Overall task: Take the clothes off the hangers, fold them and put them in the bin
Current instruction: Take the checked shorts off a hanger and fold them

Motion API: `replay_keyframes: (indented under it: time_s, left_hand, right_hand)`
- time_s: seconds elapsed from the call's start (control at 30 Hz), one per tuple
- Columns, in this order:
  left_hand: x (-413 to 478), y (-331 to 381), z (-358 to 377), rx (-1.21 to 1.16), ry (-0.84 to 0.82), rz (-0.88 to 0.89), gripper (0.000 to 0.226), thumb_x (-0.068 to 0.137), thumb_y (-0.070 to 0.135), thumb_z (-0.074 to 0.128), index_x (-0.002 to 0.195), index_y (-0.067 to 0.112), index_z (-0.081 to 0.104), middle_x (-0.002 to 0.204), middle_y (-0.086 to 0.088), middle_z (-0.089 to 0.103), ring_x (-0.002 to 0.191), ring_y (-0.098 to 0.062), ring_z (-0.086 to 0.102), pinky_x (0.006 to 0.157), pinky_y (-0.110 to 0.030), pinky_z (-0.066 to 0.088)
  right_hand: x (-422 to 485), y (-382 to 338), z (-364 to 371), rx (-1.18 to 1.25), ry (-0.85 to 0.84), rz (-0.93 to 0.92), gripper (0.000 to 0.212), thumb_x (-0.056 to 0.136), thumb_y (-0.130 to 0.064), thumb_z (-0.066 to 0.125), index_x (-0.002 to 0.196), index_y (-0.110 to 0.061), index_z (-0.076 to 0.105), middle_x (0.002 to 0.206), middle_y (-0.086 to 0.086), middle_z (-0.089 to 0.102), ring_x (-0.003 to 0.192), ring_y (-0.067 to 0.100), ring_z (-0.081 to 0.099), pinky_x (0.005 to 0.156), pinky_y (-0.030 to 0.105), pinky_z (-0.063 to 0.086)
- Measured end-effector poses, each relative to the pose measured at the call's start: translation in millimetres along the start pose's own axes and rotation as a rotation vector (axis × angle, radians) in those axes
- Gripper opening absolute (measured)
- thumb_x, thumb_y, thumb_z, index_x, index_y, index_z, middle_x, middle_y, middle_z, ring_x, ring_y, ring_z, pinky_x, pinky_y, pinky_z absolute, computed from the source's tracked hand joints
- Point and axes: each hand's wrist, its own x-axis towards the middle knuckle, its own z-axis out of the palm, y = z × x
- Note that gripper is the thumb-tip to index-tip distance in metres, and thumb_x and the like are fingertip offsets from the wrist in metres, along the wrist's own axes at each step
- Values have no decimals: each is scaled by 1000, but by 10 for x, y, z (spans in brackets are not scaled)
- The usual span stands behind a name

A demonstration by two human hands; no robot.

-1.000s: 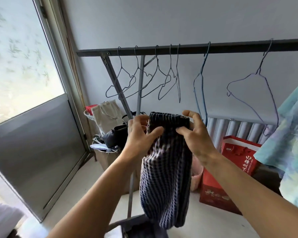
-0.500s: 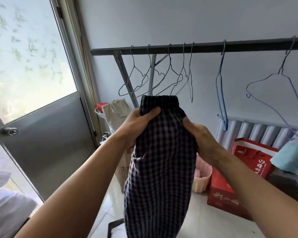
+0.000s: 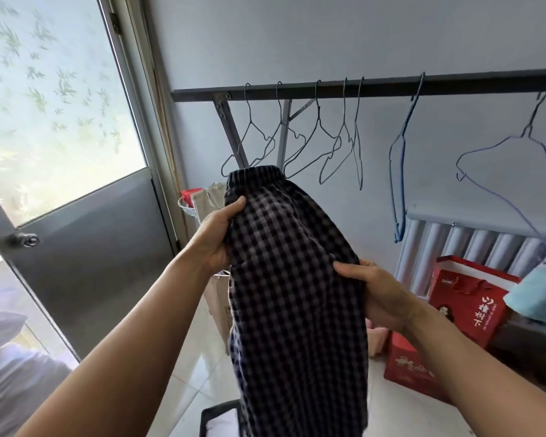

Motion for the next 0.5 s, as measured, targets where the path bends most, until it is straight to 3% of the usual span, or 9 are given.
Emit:
replay_keyframes:
  time_s: [0.13, 0.23, 0.3, 0.4, 0.5]
  left_hand:
    - [18, -89, -115, -110, -73, 7, 33, 96, 22, 54, 115, -3, 61, 111, -19, 71, 98, -29, 72, 85, -41, 59]
    - [-5, -191, -188, -52, -204, 48, 47, 78, 30, 75, 117, 4, 67, 121, -17, 68, 107, -31, 68, 86, -43, 58]
    - [-9, -263, -231, -11, -305, 62, 62, 66, 34, 86, 120, 9, 68, 124, -16, 66, 113, -32, 65, 89, -45, 56]
    - [-14, -384, -278, -4, -403, 35, 76, 64, 43, 88, 129, 11, 63, 133, -16, 61, 125, -32, 57, 103, -48, 47]
    - [-65, -519, -313, 48, -416, -21, 80, 60, 55, 86, 124, 11, 67, 127, -16, 65, 119, -31, 61, 103, -46, 47]
  right_hand:
    - [39, -135, 96, 141, 29, -28, 33, 84, -19, 56, 109, -3, 70, 114, 15, 70, 103, 29, 69, 81, 35, 60]
    - [89, -245, 154, 198, 62, -59, 41, 85, -24, 55, 119, -3, 64, 118, 15, 69, 106, 29, 68, 82, 36, 59]
    - [129, -321, 182, 243, 87, -92, 41, 86, -25, 55, 120, -4, 64, 117, 15, 69, 103, 28, 69, 77, 35, 60]
    - [176, -433, 199, 272, 123, -133, 34, 95, -25, 49, 118, -5, 64, 113, 13, 71, 98, 25, 71, 73, 34, 60]
    - [197, -527, 180, 271, 130, -153, 35, 99, -25, 45, 119, -4, 63, 114, 14, 70, 98, 25, 71, 76, 34, 60]
